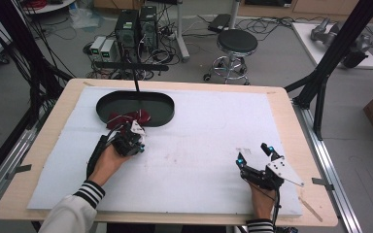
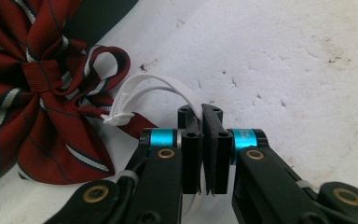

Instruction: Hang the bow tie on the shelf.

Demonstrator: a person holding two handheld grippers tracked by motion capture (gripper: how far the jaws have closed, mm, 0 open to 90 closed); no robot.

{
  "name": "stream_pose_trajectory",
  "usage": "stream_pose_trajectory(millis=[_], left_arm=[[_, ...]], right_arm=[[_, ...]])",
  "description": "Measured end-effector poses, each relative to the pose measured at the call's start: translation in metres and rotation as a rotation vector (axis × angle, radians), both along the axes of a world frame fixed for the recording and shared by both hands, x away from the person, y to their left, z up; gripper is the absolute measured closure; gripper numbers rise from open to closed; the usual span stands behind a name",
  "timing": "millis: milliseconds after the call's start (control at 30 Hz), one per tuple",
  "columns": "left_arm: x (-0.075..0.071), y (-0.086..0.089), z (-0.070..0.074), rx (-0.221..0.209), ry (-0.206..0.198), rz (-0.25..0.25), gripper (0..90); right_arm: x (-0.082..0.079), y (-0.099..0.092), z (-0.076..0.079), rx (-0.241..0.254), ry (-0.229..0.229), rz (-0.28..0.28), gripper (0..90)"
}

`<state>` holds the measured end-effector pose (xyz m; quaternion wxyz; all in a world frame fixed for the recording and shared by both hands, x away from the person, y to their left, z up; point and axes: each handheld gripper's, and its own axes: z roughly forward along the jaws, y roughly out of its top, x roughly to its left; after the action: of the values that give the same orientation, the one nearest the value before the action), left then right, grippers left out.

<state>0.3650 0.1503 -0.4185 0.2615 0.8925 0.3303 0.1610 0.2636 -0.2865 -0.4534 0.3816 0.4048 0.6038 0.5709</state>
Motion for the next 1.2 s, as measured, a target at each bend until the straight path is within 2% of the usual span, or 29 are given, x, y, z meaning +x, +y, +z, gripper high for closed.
stream_pose_trajectory(millis=[167,333,433,467,533,833,1100,1200], left_arm=[[0.0,0.0,0.001,-0.005,0.001,-0.013,86.4],[-0.001,0.003,0.004,-0.027,-0.022,-0.013,86.6],[-0.001,0.007,0.009,-0.051,-0.043,-0.014,86.7],[-0.001,0.008,0.01,-0.073,-0.049,-0.018,86.7],[0.001,0.013,0.016,-0.112,-0.047,-0.033,86.6],[0.004,0.027,0.049,-0.193,-0.118,-0.048,86.6],[0.012,0.035,0.079,-0.222,-0.196,-0.029,86.6],[0.015,0.037,0.087,-0.218,-0.218,-0.028,86.6]], right_arm=[[0.0,0.0,0.0,-0.002,-0.001,-0.001,8.9],[0.0,0.0,0.0,-0.001,0.0,0.0,8.9],[0.0,0.0,0.0,-0.002,-0.001,-0.001,8.9],[0.0,0.0,0.0,-0.002,-0.001,-0.001,8.9],[0.0,0.0,0.0,-0.004,-0.001,-0.001,8.9],[0.0,0.0,0.0,-0.01,-0.005,-0.001,8.9],[0.0,0.0,0.0,-0.007,-0.002,0.001,8.9],[0.0,0.0,0.0,-0.004,0.0,0.0,8.9]])
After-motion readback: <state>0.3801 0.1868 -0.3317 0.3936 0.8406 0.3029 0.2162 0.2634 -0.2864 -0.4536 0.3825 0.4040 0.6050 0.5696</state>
